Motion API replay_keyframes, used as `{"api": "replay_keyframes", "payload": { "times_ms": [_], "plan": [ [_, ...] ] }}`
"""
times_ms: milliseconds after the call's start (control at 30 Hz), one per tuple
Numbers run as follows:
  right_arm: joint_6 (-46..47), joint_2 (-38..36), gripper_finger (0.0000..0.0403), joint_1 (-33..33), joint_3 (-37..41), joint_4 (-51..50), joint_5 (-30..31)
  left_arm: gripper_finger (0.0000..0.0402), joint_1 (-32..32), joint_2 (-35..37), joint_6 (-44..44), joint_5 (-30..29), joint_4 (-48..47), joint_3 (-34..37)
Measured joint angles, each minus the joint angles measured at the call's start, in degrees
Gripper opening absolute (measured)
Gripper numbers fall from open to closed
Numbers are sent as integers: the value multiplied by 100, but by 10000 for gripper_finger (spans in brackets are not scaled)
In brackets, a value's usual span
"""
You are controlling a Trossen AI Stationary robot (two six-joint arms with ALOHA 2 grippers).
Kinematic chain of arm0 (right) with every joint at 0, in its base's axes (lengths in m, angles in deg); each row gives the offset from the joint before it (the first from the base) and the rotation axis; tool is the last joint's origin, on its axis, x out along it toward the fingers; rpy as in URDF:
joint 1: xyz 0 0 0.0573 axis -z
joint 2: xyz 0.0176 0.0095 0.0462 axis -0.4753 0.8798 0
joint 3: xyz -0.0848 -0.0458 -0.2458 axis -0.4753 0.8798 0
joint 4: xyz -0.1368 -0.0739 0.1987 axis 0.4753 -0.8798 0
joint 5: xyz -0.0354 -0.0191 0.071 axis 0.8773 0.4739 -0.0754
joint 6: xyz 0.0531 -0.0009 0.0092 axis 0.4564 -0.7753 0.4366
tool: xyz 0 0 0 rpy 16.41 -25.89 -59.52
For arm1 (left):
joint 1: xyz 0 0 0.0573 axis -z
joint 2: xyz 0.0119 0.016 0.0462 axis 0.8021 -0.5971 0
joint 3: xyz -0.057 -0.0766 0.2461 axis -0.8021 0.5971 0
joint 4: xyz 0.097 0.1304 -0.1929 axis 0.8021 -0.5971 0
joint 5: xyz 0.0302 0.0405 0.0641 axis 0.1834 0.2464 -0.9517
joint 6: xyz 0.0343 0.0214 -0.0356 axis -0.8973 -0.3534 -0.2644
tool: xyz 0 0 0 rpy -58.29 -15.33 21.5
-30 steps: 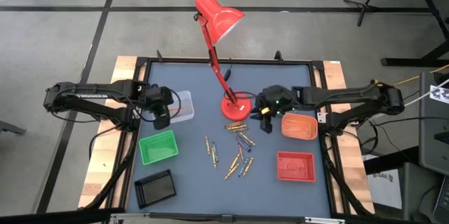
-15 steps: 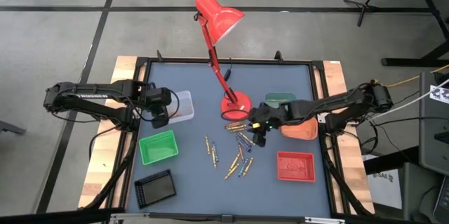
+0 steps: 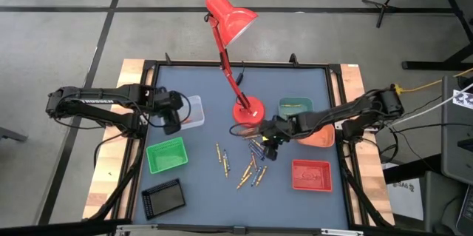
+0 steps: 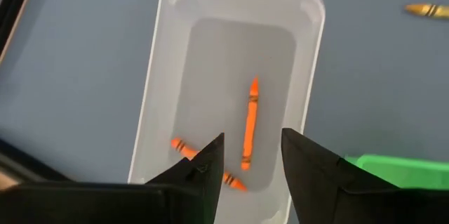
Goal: Sort crayons
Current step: Put the yellow crayon into the blue bin
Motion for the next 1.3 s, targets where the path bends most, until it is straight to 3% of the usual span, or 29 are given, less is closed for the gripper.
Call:
{"api": "replay_keyframes", "payload": {
  "times_ms": [767, 1300],
  "plan": [
    [5, 683, 115, -144, 0, 22, -4, 126, 0, -2, -7, 148, 286, 0],
    [316, 707, 115, -144, 0, 191, -4, 126, 0, -2, -11, 146, 307, 0]
  ]
}}
